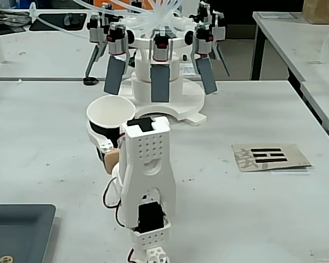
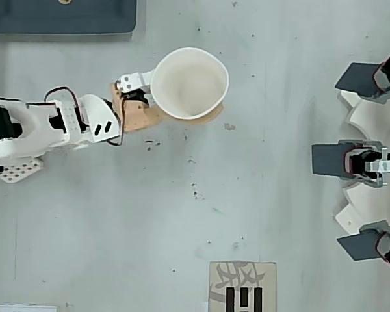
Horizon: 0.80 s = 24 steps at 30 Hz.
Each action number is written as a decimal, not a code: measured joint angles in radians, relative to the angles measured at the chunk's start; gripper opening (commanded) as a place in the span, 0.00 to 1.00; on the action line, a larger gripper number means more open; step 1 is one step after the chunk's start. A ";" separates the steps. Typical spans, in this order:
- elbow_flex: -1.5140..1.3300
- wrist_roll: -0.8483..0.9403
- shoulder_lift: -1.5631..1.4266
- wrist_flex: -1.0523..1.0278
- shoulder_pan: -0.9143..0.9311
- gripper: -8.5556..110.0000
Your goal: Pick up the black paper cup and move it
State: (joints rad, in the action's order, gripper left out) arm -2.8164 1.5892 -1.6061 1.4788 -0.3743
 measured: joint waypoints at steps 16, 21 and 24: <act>-0.184 0.000 -0.204 0.005 0.058 0.15; -0.184 -0.009 -0.212 0.003 0.101 0.16; -0.184 -0.021 -0.212 -0.017 0.138 0.16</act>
State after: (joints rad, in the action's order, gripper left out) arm -3.0005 1.5677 -1.8178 1.4619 -0.2362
